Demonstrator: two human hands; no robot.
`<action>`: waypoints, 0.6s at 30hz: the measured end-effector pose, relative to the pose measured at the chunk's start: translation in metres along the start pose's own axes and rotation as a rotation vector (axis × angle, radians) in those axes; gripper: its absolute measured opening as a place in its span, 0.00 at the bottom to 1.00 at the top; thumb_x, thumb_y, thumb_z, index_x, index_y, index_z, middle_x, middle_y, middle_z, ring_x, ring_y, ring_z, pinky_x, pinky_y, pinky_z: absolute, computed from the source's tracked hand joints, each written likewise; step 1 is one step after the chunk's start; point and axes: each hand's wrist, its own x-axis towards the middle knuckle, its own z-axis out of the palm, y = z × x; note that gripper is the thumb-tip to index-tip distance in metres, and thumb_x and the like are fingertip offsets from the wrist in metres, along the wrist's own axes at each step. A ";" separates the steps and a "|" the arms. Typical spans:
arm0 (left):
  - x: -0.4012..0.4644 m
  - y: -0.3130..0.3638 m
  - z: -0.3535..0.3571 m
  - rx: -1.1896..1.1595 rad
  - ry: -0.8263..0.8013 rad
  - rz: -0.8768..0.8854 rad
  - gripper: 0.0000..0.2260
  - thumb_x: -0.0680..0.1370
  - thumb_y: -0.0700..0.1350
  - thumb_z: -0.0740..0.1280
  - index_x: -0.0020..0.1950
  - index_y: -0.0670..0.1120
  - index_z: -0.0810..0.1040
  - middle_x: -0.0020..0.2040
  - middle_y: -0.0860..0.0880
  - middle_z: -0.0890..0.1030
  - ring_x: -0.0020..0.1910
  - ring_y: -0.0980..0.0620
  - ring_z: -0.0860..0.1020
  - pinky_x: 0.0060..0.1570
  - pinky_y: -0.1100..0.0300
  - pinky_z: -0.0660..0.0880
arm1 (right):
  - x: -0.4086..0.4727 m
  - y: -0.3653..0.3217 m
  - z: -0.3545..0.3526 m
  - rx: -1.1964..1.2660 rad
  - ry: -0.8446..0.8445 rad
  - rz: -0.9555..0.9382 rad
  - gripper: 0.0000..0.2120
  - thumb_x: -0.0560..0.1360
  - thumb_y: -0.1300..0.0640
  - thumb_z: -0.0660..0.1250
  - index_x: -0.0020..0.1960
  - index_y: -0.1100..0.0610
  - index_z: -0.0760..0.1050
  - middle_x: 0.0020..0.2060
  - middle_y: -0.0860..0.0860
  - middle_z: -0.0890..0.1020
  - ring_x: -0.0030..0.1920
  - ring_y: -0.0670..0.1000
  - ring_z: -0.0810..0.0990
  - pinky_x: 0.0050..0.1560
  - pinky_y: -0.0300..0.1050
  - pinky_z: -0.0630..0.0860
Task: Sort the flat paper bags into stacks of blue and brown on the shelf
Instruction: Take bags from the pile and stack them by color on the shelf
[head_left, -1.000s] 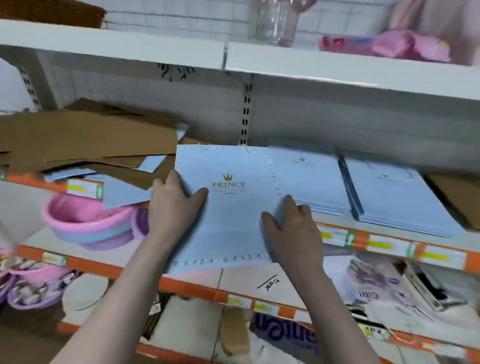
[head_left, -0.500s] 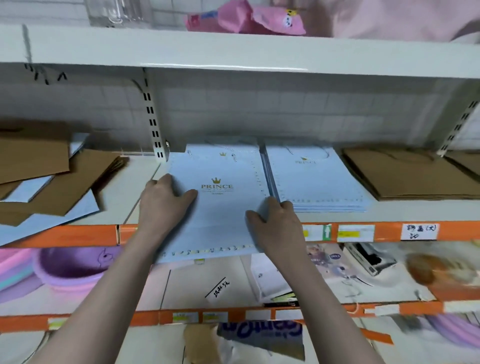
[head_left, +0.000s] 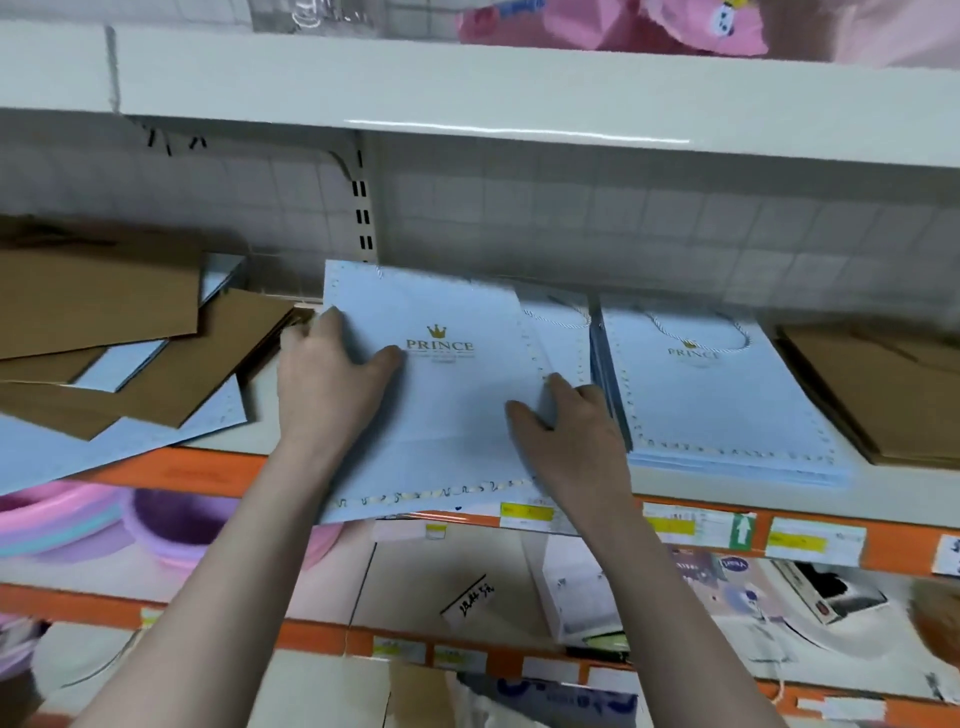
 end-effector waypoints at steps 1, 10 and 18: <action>-0.004 0.002 -0.004 -0.015 0.020 0.004 0.18 0.72 0.50 0.71 0.53 0.39 0.73 0.54 0.36 0.73 0.55 0.42 0.68 0.49 0.57 0.63 | -0.001 0.000 0.000 -0.002 0.014 -0.012 0.12 0.75 0.51 0.63 0.46 0.61 0.70 0.40 0.51 0.68 0.42 0.58 0.73 0.40 0.46 0.70; -0.070 0.020 -0.005 -0.110 -0.019 -0.018 0.18 0.71 0.48 0.69 0.55 0.39 0.70 0.55 0.42 0.68 0.56 0.41 0.68 0.55 0.56 0.65 | -0.032 0.019 -0.036 -0.055 0.032 0.002 0.20 0.75 0.50 0.65 0.61 0.61 0.73 0.47 0.54 0.68 0.46 0.57 0.71 0.45 0.45 0.64; -0.113 0.047 0.007 -0.157 -0.102 0.046 0.20 0.72 0.46 0.69 0.59 0.39 0.69 0.57 0.41 0.68 0.57 0.40 0.67 0.57 0.56 0.63 | -0.069 0.045 -0.076 -0.130 0.104 0.096 0.13 0.74 0.49 0.66 0.45 0.59 0.71 0.43 0.55 0.70 0.39 0.59 0.70 0.40 0.47 0.64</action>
